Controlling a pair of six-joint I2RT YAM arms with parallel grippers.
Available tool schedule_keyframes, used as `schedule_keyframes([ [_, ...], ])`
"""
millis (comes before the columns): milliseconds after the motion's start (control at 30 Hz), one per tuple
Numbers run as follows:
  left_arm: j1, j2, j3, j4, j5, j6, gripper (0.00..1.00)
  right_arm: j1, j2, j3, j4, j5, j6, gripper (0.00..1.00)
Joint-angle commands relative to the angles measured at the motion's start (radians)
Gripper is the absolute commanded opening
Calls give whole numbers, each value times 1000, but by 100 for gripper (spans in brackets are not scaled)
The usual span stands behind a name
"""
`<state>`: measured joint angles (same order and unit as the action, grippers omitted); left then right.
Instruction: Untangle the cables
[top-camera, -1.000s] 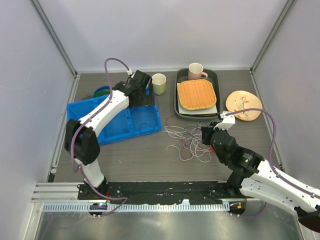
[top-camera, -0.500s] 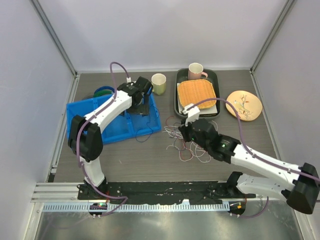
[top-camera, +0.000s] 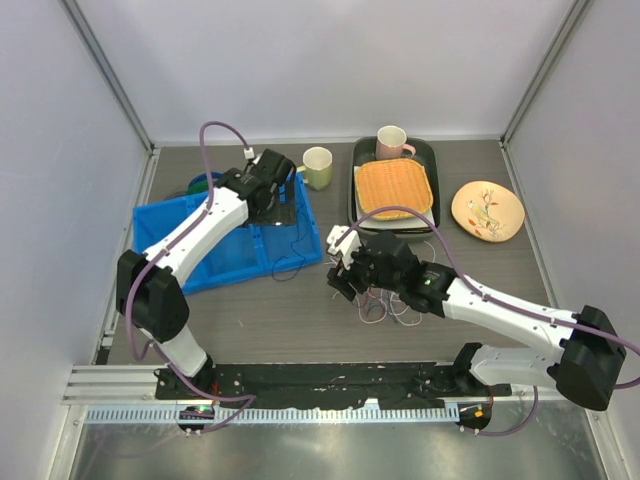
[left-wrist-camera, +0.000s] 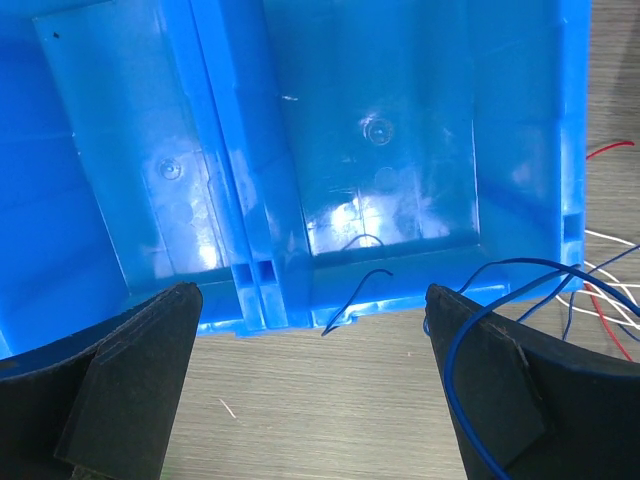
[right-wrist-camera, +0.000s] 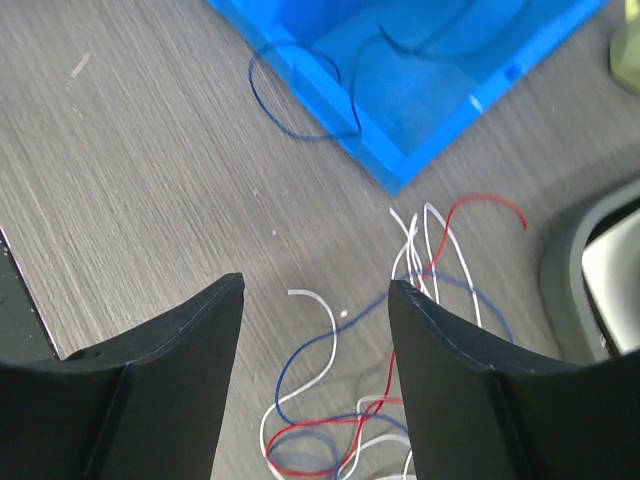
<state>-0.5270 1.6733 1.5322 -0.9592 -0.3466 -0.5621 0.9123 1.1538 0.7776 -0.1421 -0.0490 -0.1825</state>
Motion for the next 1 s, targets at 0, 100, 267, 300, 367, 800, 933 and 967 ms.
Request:
schedule_keyframes([
  [0,5,-38,19,31,21,30,100,2,-19,54,203,-74,-92,67],
  [100,5,-47,32,31,28,39,100,-1,41,93,349,44,-74,70],
  [267,5,-66,55,27,32,47,100,-18,171,201,357,64,-109,70],
  [300,5,-69,57,28,34,48,100,-20,217,228,357,64,-115,70],
  [367,5,-80,49,27,31,50,100,-47,254,255,371,28,-123,70],
  [800,5,-156,-75,96,70,76,100,-196,425,454,245,-416,-279,64],
  [933,5,-141,-70,94,78,77,100,-194,475,509,233,-422,-288,64],
  [967,5,-139,-70,94,81,79,100,-194,487,525,213,-422,-285,61],
])
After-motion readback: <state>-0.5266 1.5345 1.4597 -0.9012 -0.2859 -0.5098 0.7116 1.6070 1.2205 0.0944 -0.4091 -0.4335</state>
